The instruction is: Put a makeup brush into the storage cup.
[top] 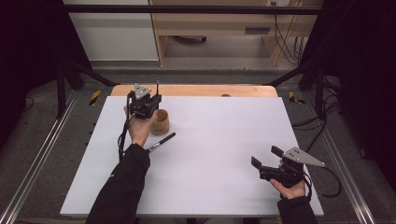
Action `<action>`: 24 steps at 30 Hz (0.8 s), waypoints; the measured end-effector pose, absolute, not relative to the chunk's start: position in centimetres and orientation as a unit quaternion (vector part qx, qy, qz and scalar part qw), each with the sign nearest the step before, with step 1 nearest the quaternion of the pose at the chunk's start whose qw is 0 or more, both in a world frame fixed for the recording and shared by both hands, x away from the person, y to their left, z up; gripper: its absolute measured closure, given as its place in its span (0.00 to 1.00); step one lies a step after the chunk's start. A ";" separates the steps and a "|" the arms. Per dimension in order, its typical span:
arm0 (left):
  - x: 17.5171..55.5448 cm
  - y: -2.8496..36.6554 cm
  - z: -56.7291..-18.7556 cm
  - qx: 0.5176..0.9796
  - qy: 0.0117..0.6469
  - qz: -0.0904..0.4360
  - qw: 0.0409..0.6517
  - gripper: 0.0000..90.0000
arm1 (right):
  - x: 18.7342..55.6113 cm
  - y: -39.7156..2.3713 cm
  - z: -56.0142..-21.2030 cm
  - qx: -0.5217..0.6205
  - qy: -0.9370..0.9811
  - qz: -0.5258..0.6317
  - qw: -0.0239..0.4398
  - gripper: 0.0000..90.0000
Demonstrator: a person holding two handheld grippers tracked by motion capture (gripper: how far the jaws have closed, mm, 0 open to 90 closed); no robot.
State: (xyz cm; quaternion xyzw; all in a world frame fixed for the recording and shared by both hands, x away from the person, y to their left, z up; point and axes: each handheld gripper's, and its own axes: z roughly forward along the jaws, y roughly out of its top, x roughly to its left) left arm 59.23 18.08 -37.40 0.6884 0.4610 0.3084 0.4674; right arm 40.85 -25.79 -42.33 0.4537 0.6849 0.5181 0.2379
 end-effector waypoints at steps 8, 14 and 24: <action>59.9 17.8 -38.2 0.692 0.462 0.300 0.468 0.94 | 40.9 -25.8 -42.4 0.453 0.685 0.518 0.239 0.10; 59.8 17.1 -38.4 0.698 0.455 0.306 0.461 0.94 | 40.9 -25.7 -42.4 0.453 0.686 0.518 0.236 0.10; 59.8 17.4 -39.4 0.703 0.461 0.305 0.448 0.94 | 40.9 -25.7 -42.5 0.453 0.686 0.517 0.236 0.10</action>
